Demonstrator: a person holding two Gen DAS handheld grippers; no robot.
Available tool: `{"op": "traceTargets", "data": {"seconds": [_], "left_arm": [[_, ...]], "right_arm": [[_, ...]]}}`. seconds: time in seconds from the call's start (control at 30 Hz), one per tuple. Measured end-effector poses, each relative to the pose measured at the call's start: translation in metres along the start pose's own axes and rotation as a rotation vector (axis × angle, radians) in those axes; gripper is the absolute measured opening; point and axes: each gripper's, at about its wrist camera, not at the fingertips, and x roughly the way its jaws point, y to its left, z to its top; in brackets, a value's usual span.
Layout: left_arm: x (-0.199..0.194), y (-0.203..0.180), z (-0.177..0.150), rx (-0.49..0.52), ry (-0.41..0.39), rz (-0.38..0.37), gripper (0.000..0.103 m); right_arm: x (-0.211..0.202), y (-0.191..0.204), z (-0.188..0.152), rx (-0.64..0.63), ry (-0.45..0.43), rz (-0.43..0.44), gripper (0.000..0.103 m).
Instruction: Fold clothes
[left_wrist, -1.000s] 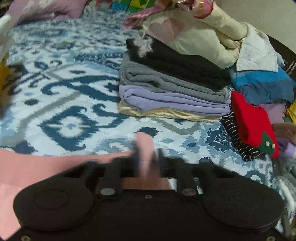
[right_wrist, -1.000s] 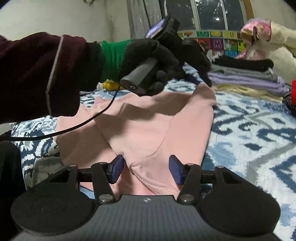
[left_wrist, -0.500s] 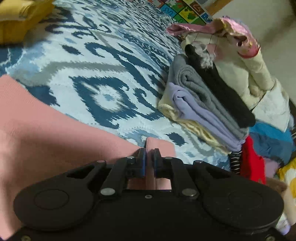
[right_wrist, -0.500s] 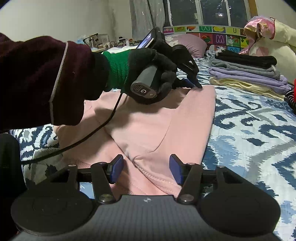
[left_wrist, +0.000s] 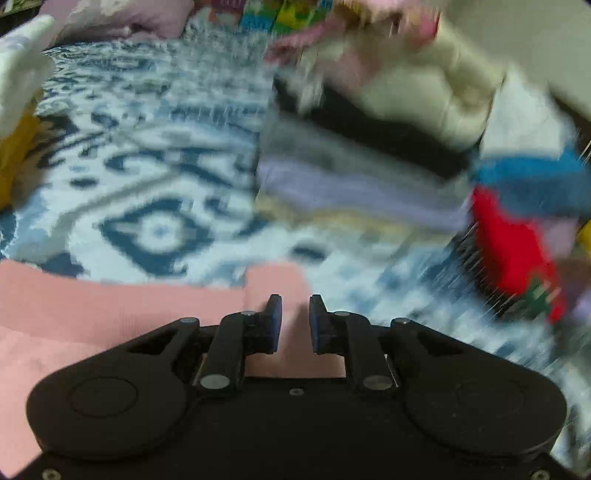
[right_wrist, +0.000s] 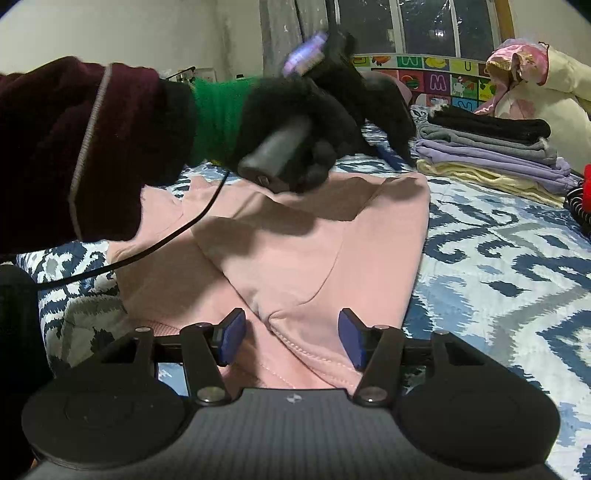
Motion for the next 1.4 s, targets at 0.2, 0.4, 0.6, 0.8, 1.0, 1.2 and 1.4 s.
{"op": "traceTargets", "data": {"seconds": [0.2,0.4,0.6,0.8,1.0,1.2,1.4], "left_arm": [[-0.045,0.011,-0.006,-0.047,-0.087,-0.042,0.025],[-0.133,0.046,-0.044,-0.148,-0.168,-0.021,0.033],[-0.204,0.092,-0.094,-0.299,-0.223,0.033,0.043],[-0.233,0.136,-0.140,-0.520,-0.255,0.017,0.043],[-0.225,0.152,-0.161,-0.647,-0.250,-0.009,0.043],[-0.209,0.156,-0.166,-0.666,-0.252,-0.003,0.042],[-0.206,0.151,-0.155,-0.601,-0.286,0.040,0.019]], "right_arm": [[-0.007,0.001,0.003,0.000,-0.022,0.010,0.057],[-0.039,-0.003,0.014,-0.029,-0.111,0.002,0.058],[-0.066,-0.006,0.017,-0.080,-0.176,-0.064,0.060],[-0.055,0.006,0.007,-0.165,-0.131,-0.090,0.060],[-0.040,0.024,-0.004,-0.248,-0.078,-0.096,0.059],[-0.033,0.021,-0.007,-0.224,-0.063,-0.107,0.058],[-0.023,0.021,-0.011,-0.234,-0.041,-0.106,0.053]]}}
